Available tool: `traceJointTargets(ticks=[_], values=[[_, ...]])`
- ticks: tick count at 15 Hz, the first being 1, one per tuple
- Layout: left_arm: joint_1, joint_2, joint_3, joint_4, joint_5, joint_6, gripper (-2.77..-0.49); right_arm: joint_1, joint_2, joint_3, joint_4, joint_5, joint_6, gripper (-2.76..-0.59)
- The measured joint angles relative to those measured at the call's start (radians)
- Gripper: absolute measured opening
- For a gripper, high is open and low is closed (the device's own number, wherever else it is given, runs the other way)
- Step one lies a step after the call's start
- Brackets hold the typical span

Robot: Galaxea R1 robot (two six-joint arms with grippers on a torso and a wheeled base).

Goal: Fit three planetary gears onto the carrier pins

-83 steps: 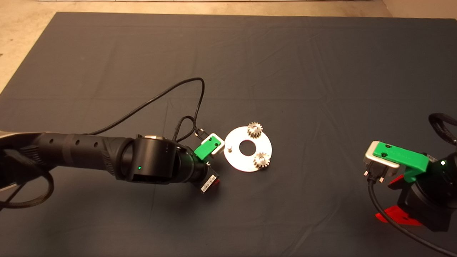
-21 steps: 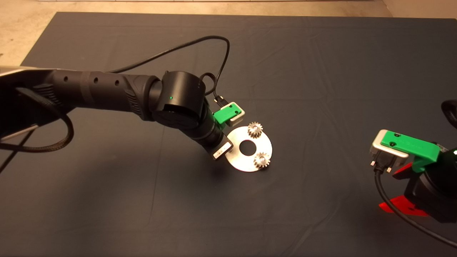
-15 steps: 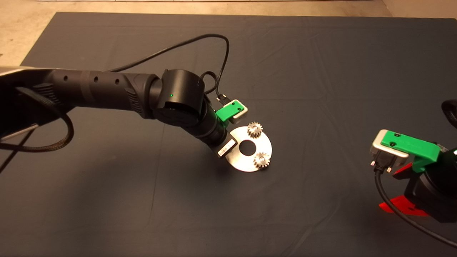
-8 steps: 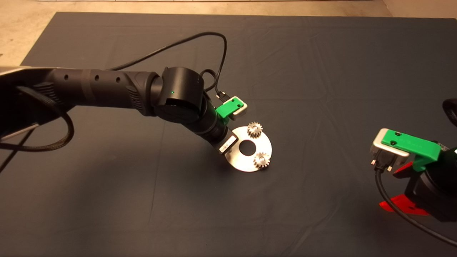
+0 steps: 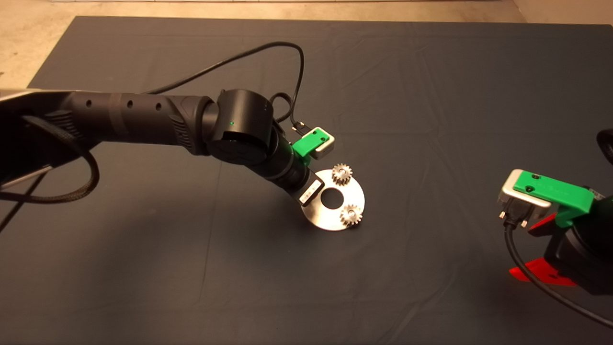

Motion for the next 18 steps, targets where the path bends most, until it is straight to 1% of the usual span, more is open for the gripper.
traceJointTargets(ticks=[2, 3, 7, 11, 14, 16, 18], values=[[0.0, 0.0, 0.0, 0.0, -0.01, -0.018, -2.56, 0.011, 0.0, 0.0, 0.0, 0.0, 0.0, -1.47], [0.0, 0.0, 0.0, 0.0, -0.012, -0.018, -2.56, 0.018, 0.0, 0.0, 0.0, 0.0, 0.0, -1.47], [0.0, 0.0, 0.0, 0.007, -0.012, -0.02, -2.56, 0.022, 0.0, 0.0, 0.001, 0.0, 0.0, -1.47], [0.001, 0.0, 0.0, 0.035, -0.012, -0.02, -2.56, 0.027, 0.0, 0.0, 0.001, 0.0, 0.0, -1.47], [0.001, 0.0, 0.0, 0.082, -0.012, -0.024, -2.56, 0.03, 0.0, 0.0, 0.003, 0.0, 0.0, -1.47], [0.006, 0.0, 0.0, 0.088, -0.012, -0.032, -2.56, 0.031, 0.0, 0.0, 0.004, 0.0, 0.0, -1.47], [0.017, 0.002, 0.0, 0.087, -0.011, -0.033, -2.56, 0.032, 0.0, 0.0, 0.007, 0.0, 0.0, -1.47]])
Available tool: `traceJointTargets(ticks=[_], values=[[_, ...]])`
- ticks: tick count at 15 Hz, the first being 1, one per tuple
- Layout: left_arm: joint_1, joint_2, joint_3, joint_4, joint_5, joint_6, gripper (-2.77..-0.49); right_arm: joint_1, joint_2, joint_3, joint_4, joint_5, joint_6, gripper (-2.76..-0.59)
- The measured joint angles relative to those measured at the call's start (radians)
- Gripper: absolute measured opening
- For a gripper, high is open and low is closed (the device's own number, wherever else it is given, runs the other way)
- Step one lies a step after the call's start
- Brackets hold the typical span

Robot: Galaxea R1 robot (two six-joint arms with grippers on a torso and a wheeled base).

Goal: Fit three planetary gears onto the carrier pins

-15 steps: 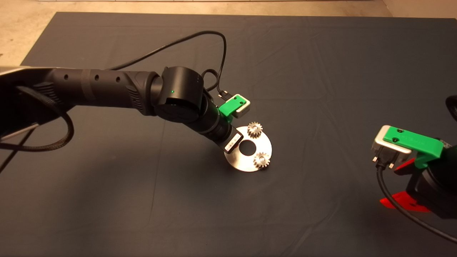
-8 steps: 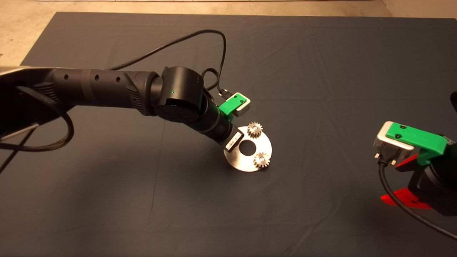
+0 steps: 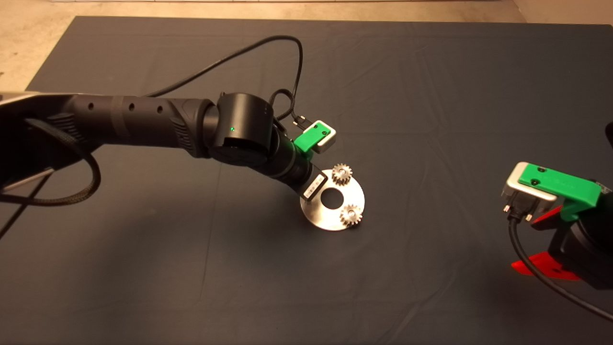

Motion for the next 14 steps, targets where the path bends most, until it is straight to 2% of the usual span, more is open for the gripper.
traceJointTargets(ticks=[6, 10, 14], values=[[0.003, 0.003, 0.0, 0.001, 0.0, 0.0, -2.56, 0.005, 0.0, 0.0, 0.004, 0.0, 0.0, -1.47], [0.017, 0.011, 0.0, 0.001, -0.001, 0.0, -2.56, 0.009, 0.0, 0.0, 0.004, 0.0, 0.0, -1.47], [0.026, 0.011, 0.0, 0.017, -0.001, 0.0, -2.56, 0.011, 0.001, 0.0, 0.005, 0.0, 0.001, -1.47]])
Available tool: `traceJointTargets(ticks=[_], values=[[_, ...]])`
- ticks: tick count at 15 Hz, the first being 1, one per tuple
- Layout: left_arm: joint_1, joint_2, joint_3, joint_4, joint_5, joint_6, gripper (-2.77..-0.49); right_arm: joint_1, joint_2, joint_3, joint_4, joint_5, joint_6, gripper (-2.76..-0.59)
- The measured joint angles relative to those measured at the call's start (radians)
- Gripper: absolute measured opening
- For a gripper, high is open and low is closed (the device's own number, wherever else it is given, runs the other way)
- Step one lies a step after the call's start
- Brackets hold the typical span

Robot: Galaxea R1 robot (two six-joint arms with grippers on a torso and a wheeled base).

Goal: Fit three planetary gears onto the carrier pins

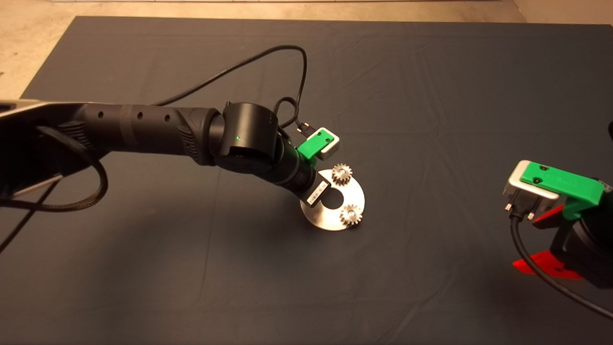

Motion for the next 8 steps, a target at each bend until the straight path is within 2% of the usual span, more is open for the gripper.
traceJointTargets(ticks=[8], values=[[0.002, -0.001, 0.0, 0.004, 0.0, 0.002, -2.56, 0.025, 0.003, 0.0, 0.002, -0.001, 0.002, -1.47]])
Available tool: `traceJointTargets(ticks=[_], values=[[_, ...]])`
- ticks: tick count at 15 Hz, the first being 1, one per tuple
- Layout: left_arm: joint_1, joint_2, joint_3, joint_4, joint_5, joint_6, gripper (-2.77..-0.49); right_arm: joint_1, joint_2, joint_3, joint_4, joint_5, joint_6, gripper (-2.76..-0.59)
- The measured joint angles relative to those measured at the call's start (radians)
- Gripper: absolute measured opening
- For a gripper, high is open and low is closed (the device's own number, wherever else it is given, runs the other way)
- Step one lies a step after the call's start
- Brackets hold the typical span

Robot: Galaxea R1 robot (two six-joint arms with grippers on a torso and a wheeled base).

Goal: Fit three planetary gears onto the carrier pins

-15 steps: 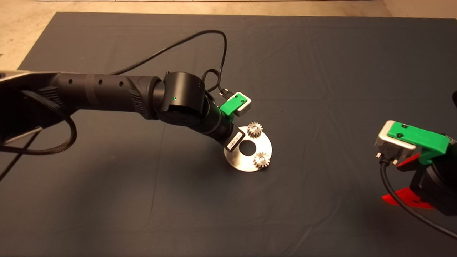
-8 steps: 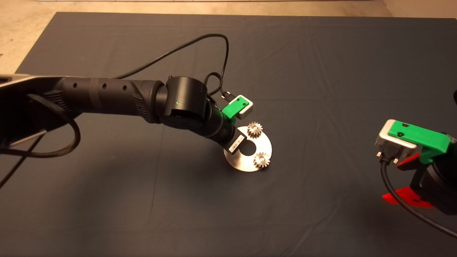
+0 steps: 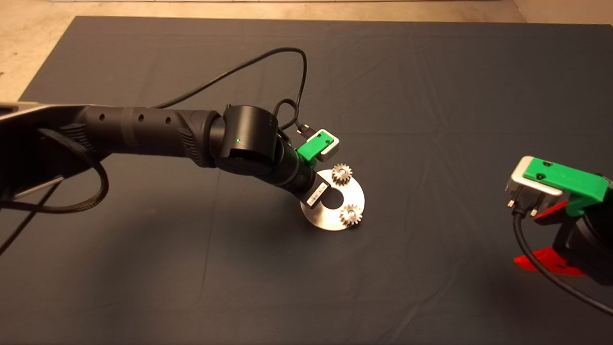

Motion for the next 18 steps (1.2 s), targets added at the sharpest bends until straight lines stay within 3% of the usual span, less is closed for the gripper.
traceJointTargets(ticks=[4, 18], values=[[0.02, -0.002, 0.006, 0.005, 0.0, 0.001, -2.56, 0.003, 0.0, 0.0, 0.0, 0.001, 0.0, -1.47], [0.026, -0.007, 0.017, 0.024, 0.0, 0.007, -2.56, 0.021, 0.0, 0.0, 0.001, 0.0, 0.001, -1.47]])
